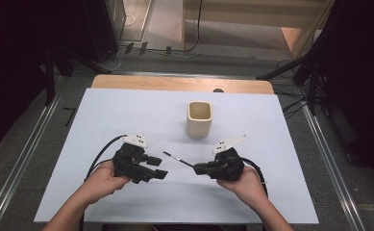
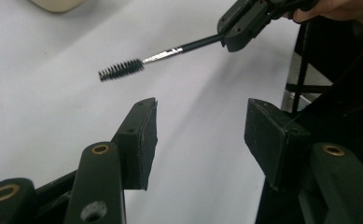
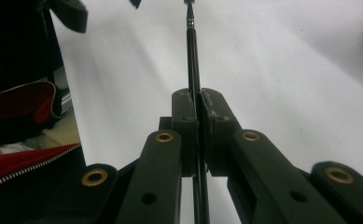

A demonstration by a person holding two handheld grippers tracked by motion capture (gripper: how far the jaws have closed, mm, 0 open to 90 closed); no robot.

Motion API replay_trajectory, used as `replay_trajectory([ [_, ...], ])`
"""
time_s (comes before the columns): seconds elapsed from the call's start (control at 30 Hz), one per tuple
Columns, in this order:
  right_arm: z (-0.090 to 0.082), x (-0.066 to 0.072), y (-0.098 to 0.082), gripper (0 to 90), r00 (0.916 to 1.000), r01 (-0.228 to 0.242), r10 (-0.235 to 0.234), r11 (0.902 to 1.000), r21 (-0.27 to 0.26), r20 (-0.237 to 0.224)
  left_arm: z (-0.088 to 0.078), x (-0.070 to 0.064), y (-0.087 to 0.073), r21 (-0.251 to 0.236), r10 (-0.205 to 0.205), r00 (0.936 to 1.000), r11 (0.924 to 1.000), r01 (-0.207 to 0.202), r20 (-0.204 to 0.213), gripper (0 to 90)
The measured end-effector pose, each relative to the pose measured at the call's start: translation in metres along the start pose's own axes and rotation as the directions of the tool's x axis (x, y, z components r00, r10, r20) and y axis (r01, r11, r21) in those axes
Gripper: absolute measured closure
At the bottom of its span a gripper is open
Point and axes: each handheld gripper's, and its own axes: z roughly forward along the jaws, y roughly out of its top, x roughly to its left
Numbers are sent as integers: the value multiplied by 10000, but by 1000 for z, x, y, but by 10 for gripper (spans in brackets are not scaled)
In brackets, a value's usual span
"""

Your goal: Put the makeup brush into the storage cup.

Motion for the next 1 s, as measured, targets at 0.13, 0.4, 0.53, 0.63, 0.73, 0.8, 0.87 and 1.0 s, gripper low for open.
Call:
replay_trajectory([
  [0.13,-1,2,0,865,10000,-7,7,9999,-107,42,1,-2,-3,-10,150,9999,9999,-150,24,117],
  [0.4,-2,5,-1,865,9996,-253,258,9987,-431,94,2,-2,-8,-507,18,9999,9987,-11,123,118],
  [0.53,-1,7,-2,865,9992,-374,381,9981,-496,132,1,-1,-9,-840,-204,9992,9962,234,354,118],
  [0.63,0,10,-3,865,9986,-461,473,9976,-521,236,1,0,-11,-1043,-270,9986,9940,316,455,119],
  [0.73,1,15,-4,865,9981,-509,529,9966,-642,308,3,1,-13,-1017,-395,9987,9939,425,319,119],
  [0.8,2,16,-4,865,9978,-570,594,9956,-741,294,4,2,-13,-1031,-563,9979,9929,594,325,119],
  [0.87,2,17,-5,864,9974,-639,664,9950,-768,296,4,2,-13,-981,-737,9964,9921,775,420,120],
  [1.0,2,22,-6,865,9946,-866,924,9897,-1143,469,3,4,-13,-1106,-774,9955,9904,831,543,120],
])
